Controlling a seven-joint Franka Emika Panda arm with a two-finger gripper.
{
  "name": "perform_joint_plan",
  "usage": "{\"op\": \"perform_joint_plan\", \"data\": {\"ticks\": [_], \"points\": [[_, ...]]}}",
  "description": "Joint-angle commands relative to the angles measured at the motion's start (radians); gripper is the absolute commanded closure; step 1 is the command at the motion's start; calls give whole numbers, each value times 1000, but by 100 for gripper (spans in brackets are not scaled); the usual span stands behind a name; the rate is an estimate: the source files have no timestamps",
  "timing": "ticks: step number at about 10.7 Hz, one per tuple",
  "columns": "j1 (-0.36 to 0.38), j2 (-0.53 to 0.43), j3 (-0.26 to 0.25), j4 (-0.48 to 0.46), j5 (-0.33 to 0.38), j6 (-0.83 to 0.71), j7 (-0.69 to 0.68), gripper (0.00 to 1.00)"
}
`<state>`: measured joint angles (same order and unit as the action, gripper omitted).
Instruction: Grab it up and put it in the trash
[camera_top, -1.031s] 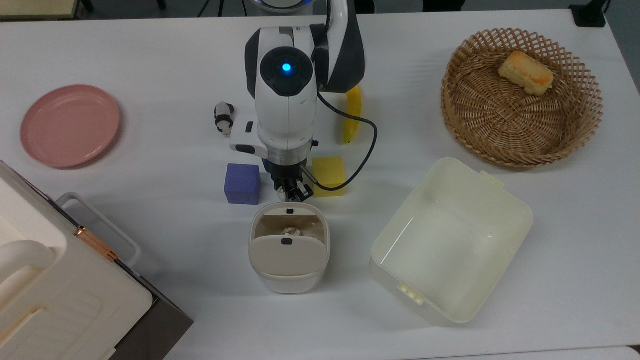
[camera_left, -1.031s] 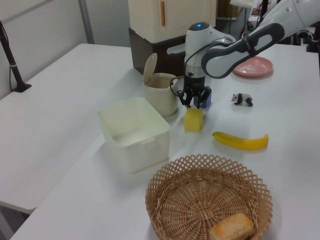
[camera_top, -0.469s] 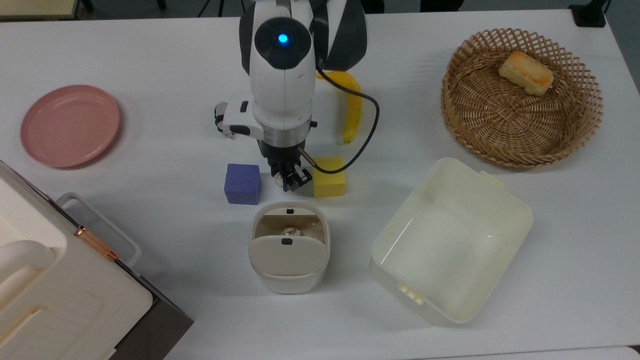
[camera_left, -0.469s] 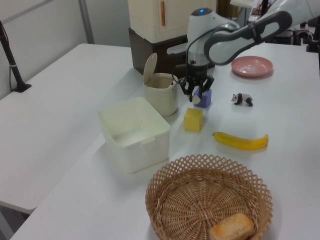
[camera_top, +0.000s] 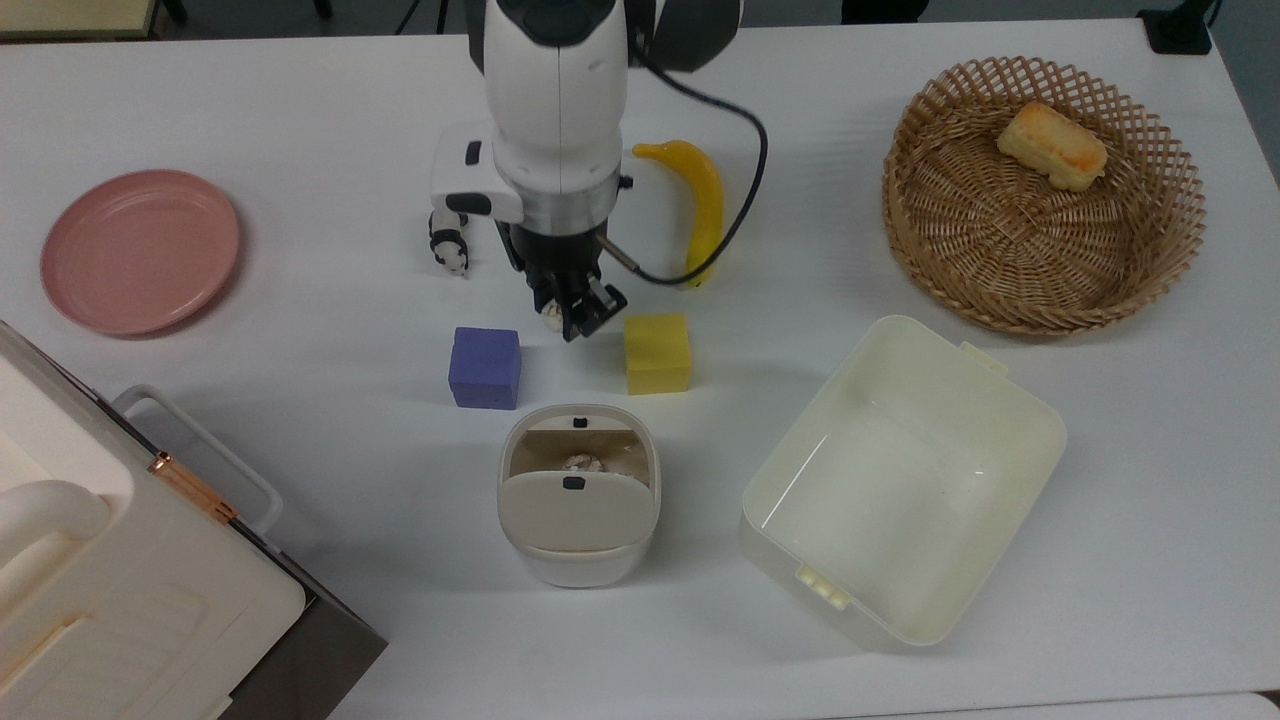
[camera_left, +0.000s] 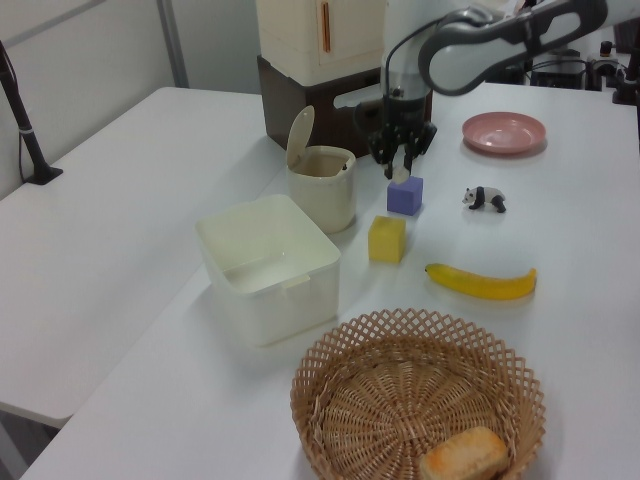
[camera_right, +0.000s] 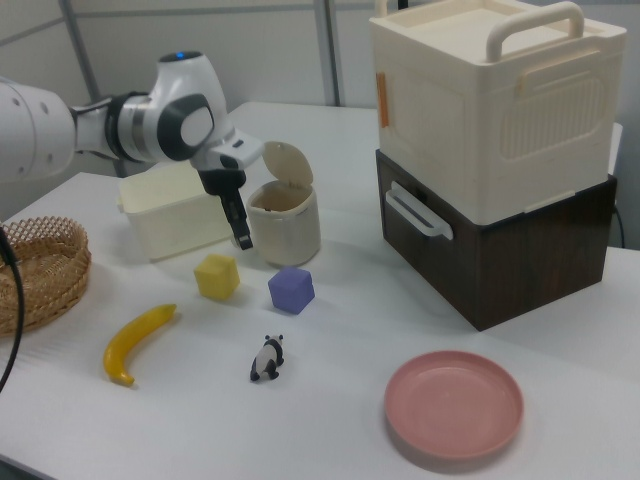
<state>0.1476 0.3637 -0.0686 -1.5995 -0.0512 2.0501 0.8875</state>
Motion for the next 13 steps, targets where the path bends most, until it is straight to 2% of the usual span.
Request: {"op": "perform_joint_plan", "data": {"ticks": [1, 6, 9, 13], "points": [[13, -98, -7, 3, -13, -122, -192, 57], [-3, -255, -10, 6, -7, -321, -663, 57], [-5, -317, -13, -5, 1, -395, -797, 57], [-11, -344, -25, -2, 1, -438, -913, 57]]}}
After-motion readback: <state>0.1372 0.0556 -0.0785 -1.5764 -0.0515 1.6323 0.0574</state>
